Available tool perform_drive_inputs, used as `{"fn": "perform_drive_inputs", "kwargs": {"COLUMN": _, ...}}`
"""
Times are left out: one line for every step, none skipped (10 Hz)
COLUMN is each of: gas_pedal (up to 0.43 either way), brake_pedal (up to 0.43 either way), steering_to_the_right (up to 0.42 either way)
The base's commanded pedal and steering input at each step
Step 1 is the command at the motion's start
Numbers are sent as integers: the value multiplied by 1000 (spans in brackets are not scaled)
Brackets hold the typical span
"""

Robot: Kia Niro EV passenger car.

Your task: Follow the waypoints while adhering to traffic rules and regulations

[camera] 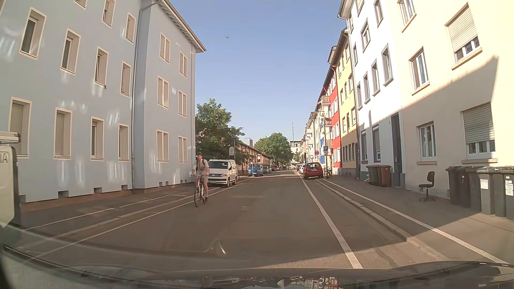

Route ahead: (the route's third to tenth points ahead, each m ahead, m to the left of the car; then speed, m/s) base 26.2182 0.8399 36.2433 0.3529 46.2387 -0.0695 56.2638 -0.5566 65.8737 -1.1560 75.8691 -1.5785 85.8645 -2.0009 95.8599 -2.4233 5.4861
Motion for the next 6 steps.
{"fn": "perform_drive_inputs", "kwargs": {"gas_pedal": 240, "brake_pedal": 0, "steering_to_the_right": 65}}
{"fn": "perform_drive_inputs", "kwargs": {"gas_pedal": 240, "brake_pedal": 0, "steering_to_the_right": 61}}
{"fn": "perform_drive_inputs", "kwargs": {"gas_pedal": 240, "brake_pedal": 0, "steering_to_the_right": 56}}
{"fn": "perform_drive_inputs", "kwargs": {"gas_pedal": 240, "brake_pedal": 0, "steering_to_the_right": 51}}
{"fn": "perform_drive_inputs", "kwargs": {"gas_pedal": 228, "brake_pedal": 0, "steering_to_the_right": 43}}
{"fn": "perform_drive_inputs", "kwargs": {"gas_pedal": 228, "brake_pedal": 0, "steering_to_the_right": 39}}
